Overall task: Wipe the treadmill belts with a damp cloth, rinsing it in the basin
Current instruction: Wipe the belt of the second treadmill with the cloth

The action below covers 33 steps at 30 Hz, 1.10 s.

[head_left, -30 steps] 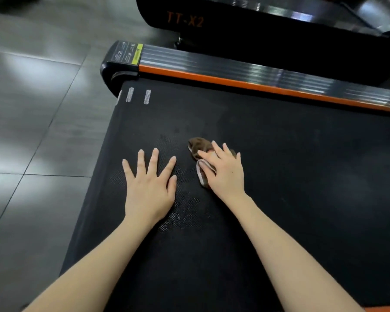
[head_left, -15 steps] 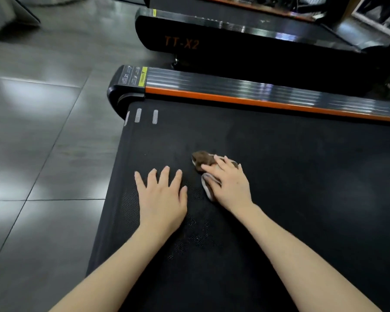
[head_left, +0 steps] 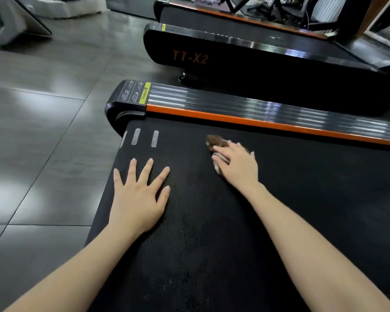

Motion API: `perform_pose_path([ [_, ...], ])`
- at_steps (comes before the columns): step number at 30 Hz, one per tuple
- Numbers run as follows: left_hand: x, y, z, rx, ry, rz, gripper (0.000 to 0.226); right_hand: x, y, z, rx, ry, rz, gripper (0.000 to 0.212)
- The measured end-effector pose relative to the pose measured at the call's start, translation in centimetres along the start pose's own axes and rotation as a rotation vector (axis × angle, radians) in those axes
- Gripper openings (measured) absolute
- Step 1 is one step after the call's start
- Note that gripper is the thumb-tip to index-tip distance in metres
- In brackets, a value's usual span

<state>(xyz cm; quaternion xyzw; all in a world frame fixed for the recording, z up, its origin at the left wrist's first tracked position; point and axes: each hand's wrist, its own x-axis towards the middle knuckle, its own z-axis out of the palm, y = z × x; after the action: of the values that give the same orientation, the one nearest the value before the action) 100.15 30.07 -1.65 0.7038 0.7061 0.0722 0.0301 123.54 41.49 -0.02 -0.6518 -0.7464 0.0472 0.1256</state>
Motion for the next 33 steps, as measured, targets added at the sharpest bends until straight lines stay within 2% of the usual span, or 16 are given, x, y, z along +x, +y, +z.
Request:
perform_pose_path([
  [3,-0.1,0.1,0.1,0.01,0.017,-0.011,0.061,4.6,1.9,-0.5,0.002,0.056,0.298,0.037],
  [5,-0.1,0.3,0.1,0.01,0.009,-0.012,0.061,5.9,0.6,0.2,0.009,0.105,0.406,0.034],
  [6,-0.1,0.3,0.1,0.008,0.009,-0.011,0.061,6.1,-1.2,0.7,0.015,0.114,0.36,0.032],
  [10,-0.1,0.0,0.3,0.021,0.025,-0.003,0.06,4.6,-8.0,2.5,0.027,0.073,-0.116,0.031],
  [12,-0.2,-0.1,0.4,0.022,0.03,0.003,0.059,4.9,-6.9,1.8,-0.006,0.029,-0.181,0.032],
  [13,-0.2,-0.2,0.4,0.019,0.03,0.002,0.058,5.5,-5.2,1.2,-0.026,0.022,-0.138,0.033],
  [17,0.0,0.1,0.5,0.023,0.043,-0.003,0.056,7.2,-0.1,0.1,-0.023,0.08,0.269,0.032],
  [19,0.1,0.3,0.3,0.019,0.031,-0.003,0.059,7.7,-1.6,0.9,-0.01,0.092,0.284,0.032],
  [23,-0.1,0.1,-0.2,0.001,-0.005,-0.015,0.066,4.9,-4.0,1.1,0.071,0.089,-0.014,0.03],
  [25,-0.1,0.2,-0.5,-0.005,-0.01,-0.02,0.064,1.6,-4.1,0.6,0.119,0.059,-0.107,0.028],
  [29,0.1,0.3,-0.8,-0.072,-0.031,-0.04,0.049,-8.4,-5.7,-1.0,0.218,0.005,-0.208,0.025],
  [33,-0.5,0.3,-1.5,-0.143,-0.054,-0.051,0.048,-21.0,-7.1,-2.6,0.245,-0.071,-0.403,0.028],
])
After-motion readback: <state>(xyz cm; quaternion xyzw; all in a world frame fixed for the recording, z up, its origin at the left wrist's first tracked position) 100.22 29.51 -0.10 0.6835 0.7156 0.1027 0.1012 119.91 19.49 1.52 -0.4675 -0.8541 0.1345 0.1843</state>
